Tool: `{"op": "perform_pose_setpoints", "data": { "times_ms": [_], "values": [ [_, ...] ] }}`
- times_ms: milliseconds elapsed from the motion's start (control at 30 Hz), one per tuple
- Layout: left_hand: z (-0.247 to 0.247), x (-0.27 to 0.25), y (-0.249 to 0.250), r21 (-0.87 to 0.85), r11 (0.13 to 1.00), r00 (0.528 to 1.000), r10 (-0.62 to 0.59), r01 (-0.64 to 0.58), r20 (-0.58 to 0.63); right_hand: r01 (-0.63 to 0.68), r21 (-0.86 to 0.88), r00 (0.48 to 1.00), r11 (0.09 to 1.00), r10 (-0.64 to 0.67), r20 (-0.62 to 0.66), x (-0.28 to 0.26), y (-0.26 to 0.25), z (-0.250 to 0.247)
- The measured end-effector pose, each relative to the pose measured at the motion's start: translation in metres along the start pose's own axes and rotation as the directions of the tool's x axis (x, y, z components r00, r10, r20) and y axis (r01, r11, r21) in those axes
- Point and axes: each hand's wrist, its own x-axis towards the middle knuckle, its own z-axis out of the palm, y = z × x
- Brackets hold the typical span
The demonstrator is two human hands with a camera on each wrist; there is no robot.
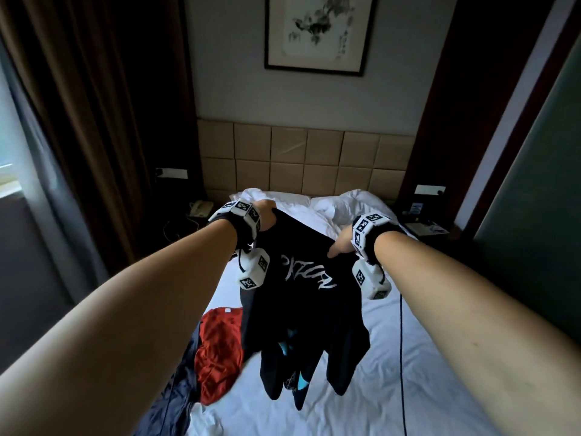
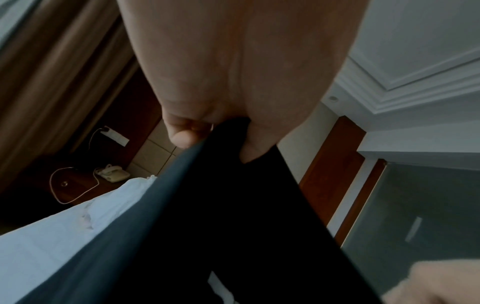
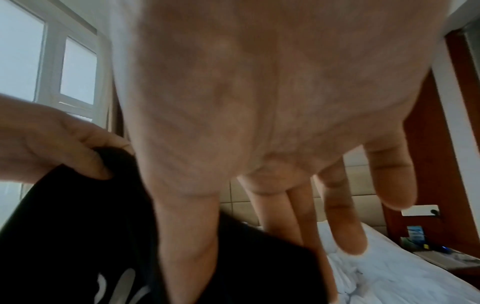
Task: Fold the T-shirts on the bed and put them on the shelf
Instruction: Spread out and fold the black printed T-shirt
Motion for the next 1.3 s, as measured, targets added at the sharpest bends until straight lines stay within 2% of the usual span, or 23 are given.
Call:
{"op": "perform_pose_setpoints", "data": {
  "times_ms": [67,133,200,300,367,433,500,600,667,733,800,867,1000,1200,1300],
  "values": [
    [0.003,0.012,-0.002,0.064,0.997,0.999,0.036,-0.039,0.038,-0.054,-0.071,0.994,0.996,0.061,0.088,-0.002,0.018,-0.005],
    [0.017,0.041,-0.008,0.081,0.997,0.996,-0.001,-0.006,0.091,-0.058,-0.121,0.992,0.991,0.071,0.104,-0.003,0.04,-0.008],
    [0.017,0.024,0.014,0.046,0.999,0.993,0.009,-0.015,0.118,-0.073,-0.078,0.997,0.994,0.075,0.024,0.001,0.063,-0.004],
    [0.025,-0.01,0.048,-0.041,0.997,0.994,0.073,-0.07,0.081,-0.081,0.081,0.971,0.993,0.097,-0.218,0.007,0.094,0.008],
    [0.037,-0.014,0.064,-0.058,0.996,0.998,0.068,-0.069,-0.011,-0.12,0.068,0.927,0.99,0.136,-0.349,0.01,0.114,0.015],
    [0.053,-0.019,0.075,-0.118,0.992,0.989,0.025,-0.043,-0.146,-0.075,0.068,0.898,0.995,0.097,-0.429,0.01,0.135,0.025],
    [0.071,-0.027,0.089,-0.185,0.982,0.975,-0.013,-0.029,-0.22,-0.019,0.072,0.908,0.997,0.047,-0.417,0.007,0.157,0.037],
    [0.093,-0.041,0.107,-0.167,0.984,0.976,-0.091,0.058,-0.198,0.017,0.083,0.928,0.996,0.015,-0.373,0.003,0.185,0.054],
    [0.106,-0.055,0.116,-0.171,0.98,0.967,-0.139,0.103,-0.212,0.052,0.191,0.934,0.98,0.02,-0.356,0.001,0.201,0.066],
    [0.121,-0.069,0.125,-0.265,0.958,0.953,-0.175,0.107,-0.247,0.102,0.37,0.95,0.924,0.02,-0.312,-0.003,0.215,0.076],
    [0.138,-0.078,0.131,-0.349,0.935,0.941,-0.168,0.058,-0.295,0.119,0.515,0.958,0.849,0.039,-0.285,-0.007,0.225,0.084],
    [0.148,-0.083,0.138,-0.406,0.913,0.923,-0.18,0.028,-0.341,0.139,0.586,0.956,0.798,0.048,-0.291,-0.01,0.231,0.092],
    [0.157,-0.082,0.142,-0.42,0.908,0.881,-0.196,-0.004,-0.431,0.195,0.594,0.941,0.78,0.022,-0.337,-0.009,0.238,0.106],
    [0.174,-0.045,0.127,-0.36,0.93,0.925,-0.195,0.069,-0.326,0.179,0.494,0.917,0.851,0.037,-0.396,0.02,0.243,0.121],
    [0.191,-0.018,0.113,-0.242,0.962,0.948,-0.19,0.127,-0.256,0.119,0.457,0.947,0.881,0.037,-0.318,0.046,0.244,0.133]
  ]
}}
